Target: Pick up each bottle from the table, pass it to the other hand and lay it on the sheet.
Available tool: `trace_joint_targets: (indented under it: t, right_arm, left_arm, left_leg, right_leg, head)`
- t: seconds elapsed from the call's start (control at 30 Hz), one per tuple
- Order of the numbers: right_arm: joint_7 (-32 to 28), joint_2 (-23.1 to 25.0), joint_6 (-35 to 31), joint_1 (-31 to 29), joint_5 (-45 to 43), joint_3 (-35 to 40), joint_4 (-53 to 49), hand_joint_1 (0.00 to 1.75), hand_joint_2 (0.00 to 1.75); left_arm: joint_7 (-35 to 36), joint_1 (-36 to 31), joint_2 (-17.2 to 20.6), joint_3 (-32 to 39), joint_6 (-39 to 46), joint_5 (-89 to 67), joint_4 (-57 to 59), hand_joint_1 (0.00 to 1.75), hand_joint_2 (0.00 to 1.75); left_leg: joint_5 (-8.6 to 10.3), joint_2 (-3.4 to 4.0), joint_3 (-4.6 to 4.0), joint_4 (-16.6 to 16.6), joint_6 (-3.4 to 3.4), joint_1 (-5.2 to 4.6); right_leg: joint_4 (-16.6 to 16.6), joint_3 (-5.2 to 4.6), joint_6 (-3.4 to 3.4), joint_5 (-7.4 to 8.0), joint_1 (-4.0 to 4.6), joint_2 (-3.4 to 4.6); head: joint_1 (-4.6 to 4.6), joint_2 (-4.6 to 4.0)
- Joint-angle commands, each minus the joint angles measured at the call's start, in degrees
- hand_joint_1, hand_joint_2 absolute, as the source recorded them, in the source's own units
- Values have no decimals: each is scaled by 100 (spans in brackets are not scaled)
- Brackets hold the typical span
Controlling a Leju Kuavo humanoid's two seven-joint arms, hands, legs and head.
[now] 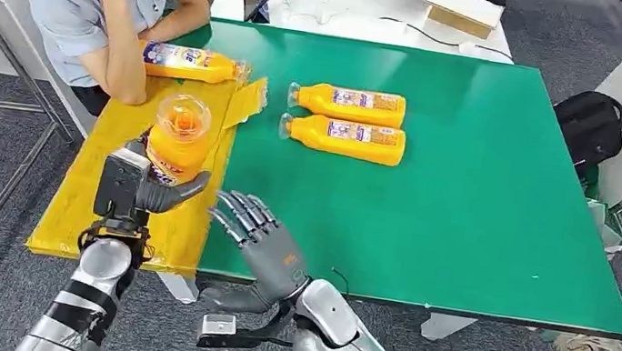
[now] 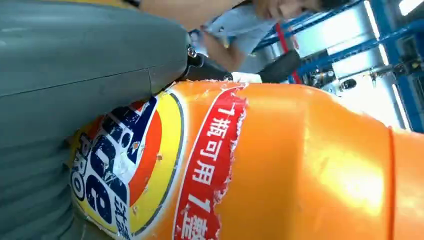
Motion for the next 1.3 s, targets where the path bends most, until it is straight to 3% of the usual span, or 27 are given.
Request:
trace_joint_targets:
  t: [0.03, 0.23, 0.3, 0.6, 0.9, 0.97, 1.03, 1.23, 1.27, 1.3]
  right_arm:
    - [-33, -289, 62, 445, -81, -179, -803, 0, 0]
    - [-75, -275, 87, 451, -125, -192, -810, 0, 0]
    - [-172, -252, 172, 536, -296, -218, -879, 0, 0]
    - [-472, -238, 431, 642, -729, -372, -815, 0, 0]
    - [-627, -163, 496, 574, -856, -395, -583, 0, 0]
    - [-688, -149, 499, 543, -921, -401, -473, 0, 0]
    - [-772, -132, 475, 488, -988, -399, -355, 0, 0]
    - [-776, -131, 477, 473, -992, -403, -341, 0, 0]
    - [-799, -129, 478, 468, -1011, -404, -323, 0, 0]
    - [-814, -123, 480, 461, -1032, -408, -297, 0, 0]
  left_arm:
    - [266, -630, 419, 343, 387, -1089, 981, 175, 175]
    - [290, -713, 404, 362, 492, -1330, 1160, 175, 175]
    - [547, -931, 556, 266, 552, -1877, 1606, 175, 175]
    - [1203, -2097, 1006, -456, -525, -3419, 4128, 175, 175]
    - [1237, -2365, 1093, -705, -1177, -3678, 4622, 175, 175]
    - [1190, -2385, 1092, -723, -1343, -3668, 4687, 154, 175]
    - [1017, -2383, 1115, -756, -1491, -3627, 4690, 70, 175]
    - [1008, -2376, 1124, -755, -1487, -3623, 4690, 70, 175]
    - [942, -2369, 1112, -727, -1527, -3559, 4673, 19, 175]
    - [857, -2353, 1085, -659, -1635, -3428, 4659, 2, 175]
  left_leg:
    - [-11, 3, 28, -2, -6, 3]
    - [-12, 1, 26, 2, -8, 5]
    - [-5, -1, 14, -2, -5, 2]
    - [-5, -6, 25, -4, -8, 3]
    - [-3, 13, 17, -4, -5, 1]
    - [-6, 14, 28, -5, -8, 1]
    - [-7, 17, 36, -6, -10, 3]
    - [-8, 20, 50, -4, -9, 2]
    - [-5, 20, 48, -7, -9, 1]
    - [-2, 18, 45, -6, -9, 0]
  right_leg:
    - [-3, 29, -11, -11, 5, -6]
    - [-1, 29, -14, -13, 6, -9]
    - [-3, 17, -10, -6, 3, -8]
    - [-3, 28, -12, -10, 5, -15]
    - [-3, 20, -7, -1, 0, 6]
    - [-3, 27, -11, -4, 2, 6]
    - [-3, 34, -15, -5, 4, 6]
    - [7, 43, -14, -5, 4, 10]
    - [7, 41, -13, -3, 3, 10]
    - [6, 40, -11, -2, 2, 9]
  head:
    - [-2, 0]
    - [0, 0]
    - [-2, 0]
    - [-2, 0]
    - [-2, 0]
    - [-2, 0]
    - [-2, 0]
    - [-2, 0]
    - [-2, 0]
    - [-2, 0]
